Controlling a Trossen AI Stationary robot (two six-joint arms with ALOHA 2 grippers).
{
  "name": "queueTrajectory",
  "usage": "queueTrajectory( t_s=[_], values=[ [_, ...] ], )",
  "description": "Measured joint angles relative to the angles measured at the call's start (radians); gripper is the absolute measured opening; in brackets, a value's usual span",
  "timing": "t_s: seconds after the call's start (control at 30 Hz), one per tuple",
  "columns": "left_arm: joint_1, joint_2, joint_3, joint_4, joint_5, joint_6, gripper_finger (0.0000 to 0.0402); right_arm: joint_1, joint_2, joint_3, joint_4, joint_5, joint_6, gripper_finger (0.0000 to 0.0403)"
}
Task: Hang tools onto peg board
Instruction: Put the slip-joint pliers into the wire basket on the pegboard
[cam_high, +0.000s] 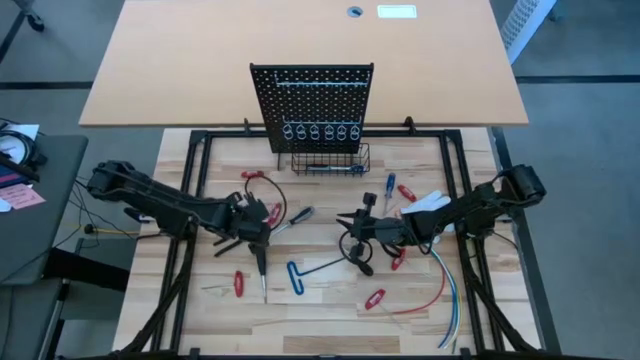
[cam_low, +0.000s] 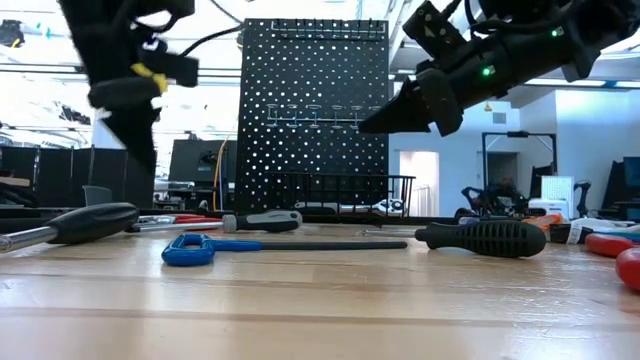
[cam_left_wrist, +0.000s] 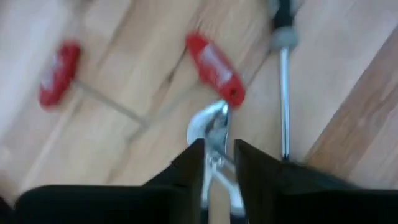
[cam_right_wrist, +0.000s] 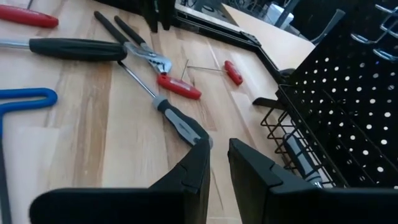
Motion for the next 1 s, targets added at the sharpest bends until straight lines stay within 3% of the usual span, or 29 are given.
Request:
queueTrajectory(
  t_s=[0.27,0.43,0.63,1.0],
  values=[
    [0.001,0.000,-0.188,0.122,-0.003,-0.226,0.0246,-0.001,0.000,0.000,0.002,0.000,0.002,0.0066],
    [0.001,-0.005,-0.301,0.350,-0.031,-0.252,0.0304,-0.002,0.000,0.000,0.002,0.000,0.003,0.0066],
    [0.002,-0.007,-0.378,0.536,-0.043,-0.202,0.0300,-0.002,0.000,0.000,0.003,-0.001,0.003,0.0066],
    [0.003,-0.069,-0.344,0.485,-0.071,-0.080,0.0286,-0.002,0.000,0.000,0.003,-0.001,0.003,0.0066]
  ],
)
